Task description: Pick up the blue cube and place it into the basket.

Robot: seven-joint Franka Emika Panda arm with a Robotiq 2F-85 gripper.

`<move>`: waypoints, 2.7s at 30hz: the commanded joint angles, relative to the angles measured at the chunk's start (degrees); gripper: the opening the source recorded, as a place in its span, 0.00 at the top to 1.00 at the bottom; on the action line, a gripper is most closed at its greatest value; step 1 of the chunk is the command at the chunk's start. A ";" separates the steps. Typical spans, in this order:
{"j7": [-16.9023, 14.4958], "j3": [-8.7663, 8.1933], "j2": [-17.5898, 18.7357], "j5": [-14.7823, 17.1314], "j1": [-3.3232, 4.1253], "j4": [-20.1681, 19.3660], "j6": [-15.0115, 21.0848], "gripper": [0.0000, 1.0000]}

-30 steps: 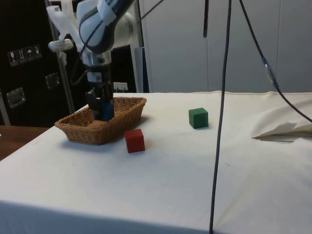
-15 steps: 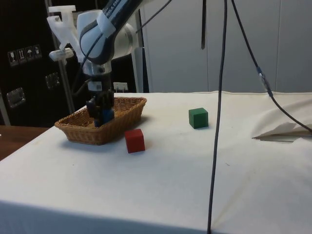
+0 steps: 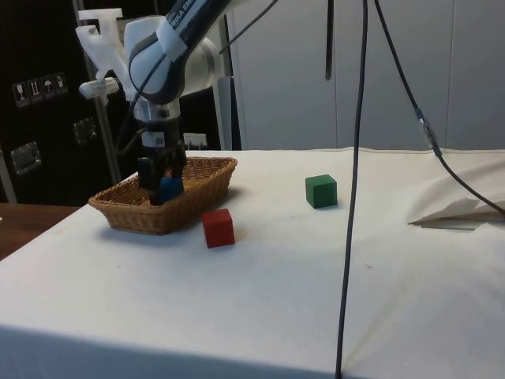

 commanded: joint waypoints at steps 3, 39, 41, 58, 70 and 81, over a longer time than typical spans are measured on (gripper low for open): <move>0.23 -0.17 0.23 -0.11 0.11 0.29 -0.11 0.00; 0.11 -0.80 -12.78 -3.21 0.34 -0.57 -10.83 0.00; -0.11 -0.57 -12.61 -3.04 0.11 -0.17 -11.12 0.00; -0.69 -0.69 -21.31 -5.73 0.57 -3.95 -16.04 0.00; -1.43 -0.63 -28.07 -7.45 0.63 -8.65 -18.11 0.00; -2.06 -0.52 -35.24 -8.94 0.69 -14.50 -19.48 0.00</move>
